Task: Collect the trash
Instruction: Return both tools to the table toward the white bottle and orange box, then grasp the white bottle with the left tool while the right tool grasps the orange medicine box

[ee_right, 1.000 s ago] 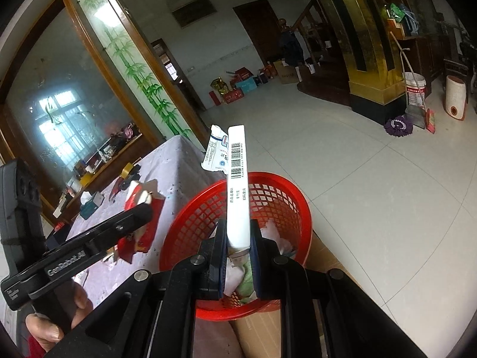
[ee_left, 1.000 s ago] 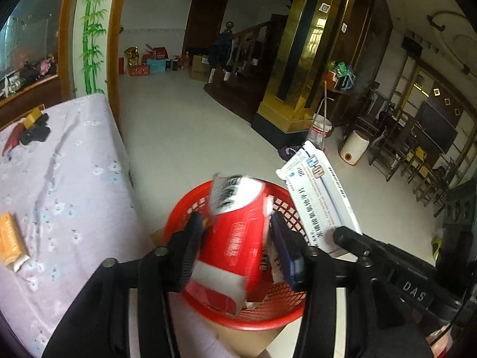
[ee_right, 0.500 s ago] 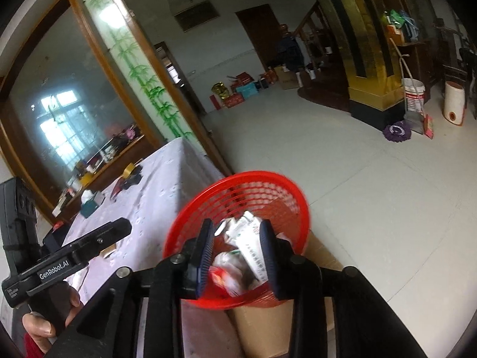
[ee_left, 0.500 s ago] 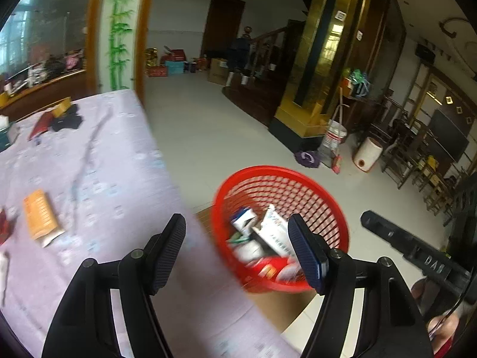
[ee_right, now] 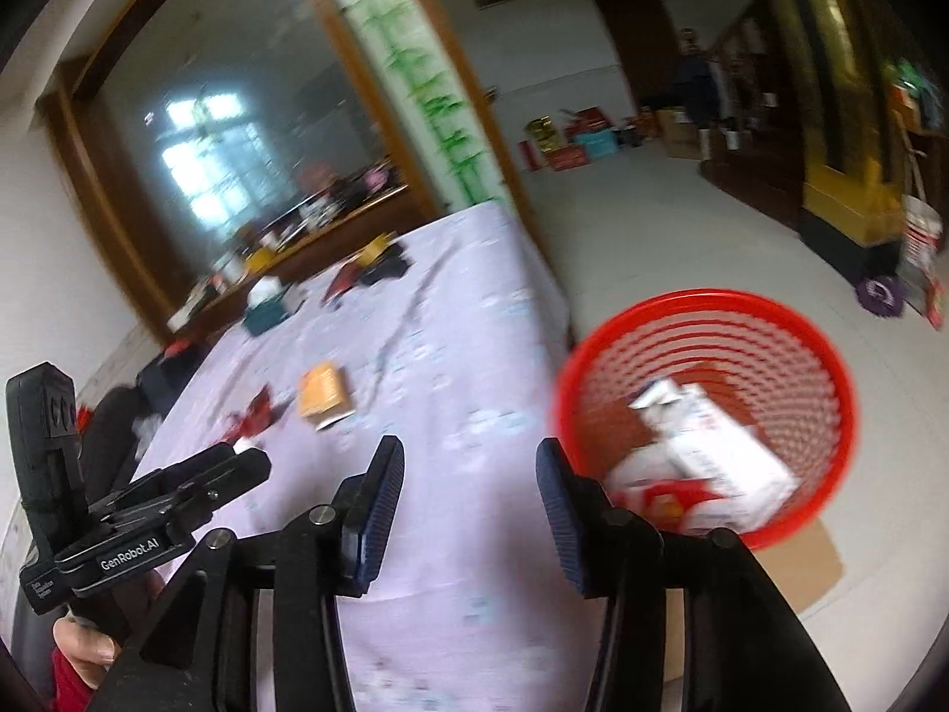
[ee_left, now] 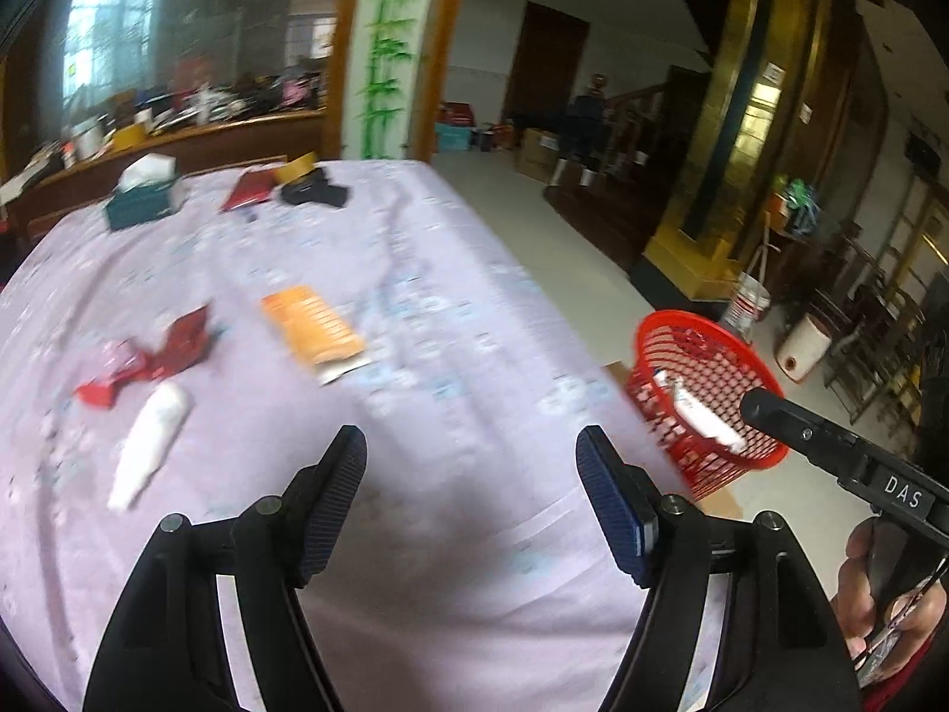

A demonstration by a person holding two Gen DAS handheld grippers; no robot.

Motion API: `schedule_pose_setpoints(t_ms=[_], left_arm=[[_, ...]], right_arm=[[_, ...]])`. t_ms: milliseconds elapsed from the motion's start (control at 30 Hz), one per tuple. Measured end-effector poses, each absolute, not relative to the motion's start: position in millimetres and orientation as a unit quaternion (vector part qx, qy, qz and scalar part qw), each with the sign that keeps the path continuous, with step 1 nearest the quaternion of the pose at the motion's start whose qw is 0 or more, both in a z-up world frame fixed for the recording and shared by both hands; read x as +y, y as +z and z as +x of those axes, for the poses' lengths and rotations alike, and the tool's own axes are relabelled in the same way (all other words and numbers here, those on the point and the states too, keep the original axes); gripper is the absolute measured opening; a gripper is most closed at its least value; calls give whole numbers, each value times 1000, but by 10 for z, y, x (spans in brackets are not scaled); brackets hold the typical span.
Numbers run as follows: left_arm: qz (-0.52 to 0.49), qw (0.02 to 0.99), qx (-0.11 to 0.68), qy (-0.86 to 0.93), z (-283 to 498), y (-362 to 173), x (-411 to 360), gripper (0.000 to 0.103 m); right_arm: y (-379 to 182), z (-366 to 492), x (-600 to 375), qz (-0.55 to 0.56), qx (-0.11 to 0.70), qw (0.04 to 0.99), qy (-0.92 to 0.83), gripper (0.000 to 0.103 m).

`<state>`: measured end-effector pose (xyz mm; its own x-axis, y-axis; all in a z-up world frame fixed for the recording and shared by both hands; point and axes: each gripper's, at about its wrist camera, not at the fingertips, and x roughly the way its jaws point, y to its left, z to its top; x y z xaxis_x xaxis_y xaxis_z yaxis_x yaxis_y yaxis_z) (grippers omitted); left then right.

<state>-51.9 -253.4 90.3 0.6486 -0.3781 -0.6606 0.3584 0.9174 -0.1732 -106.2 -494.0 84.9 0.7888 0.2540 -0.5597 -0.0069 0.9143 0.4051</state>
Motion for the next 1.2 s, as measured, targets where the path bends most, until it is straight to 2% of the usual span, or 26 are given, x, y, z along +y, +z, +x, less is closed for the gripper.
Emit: schedule_pose_setpoints(t_ms=[267,400,467,700,833,1000,1133,1200], left_arm=[[-26,920,371,-122,-540,911,-1593,72],[-25,923,376,-73,-290,944,-1126,72],[-33,917,392,-62,-97,890,-918,72],[-81,885,449,-88,421,563,-778,70],[-66,878,466,-92,570,387,-946,50],[-47,871,480,-93,647,195,-1082,46],[-47,870,483,-88,642,143,-1072,30],[-50,872,480,-86,616,139,-1046,29]], right_arm=[[806,-860,-4113,133,355,916,132,57],[870,-809,-3814,106,354,917,152,59],[910,-804,-3735,101,349,918,158,63],[892,-713,-3615,98,357,913,170,63],[900,-642,-3630,91,368,910,167,63],[918,-413,-3624,91,381,902,181,63],[927,-87,-3526,82,388,899,186,63],[913,112,-3443,77,392,896,194,63]])
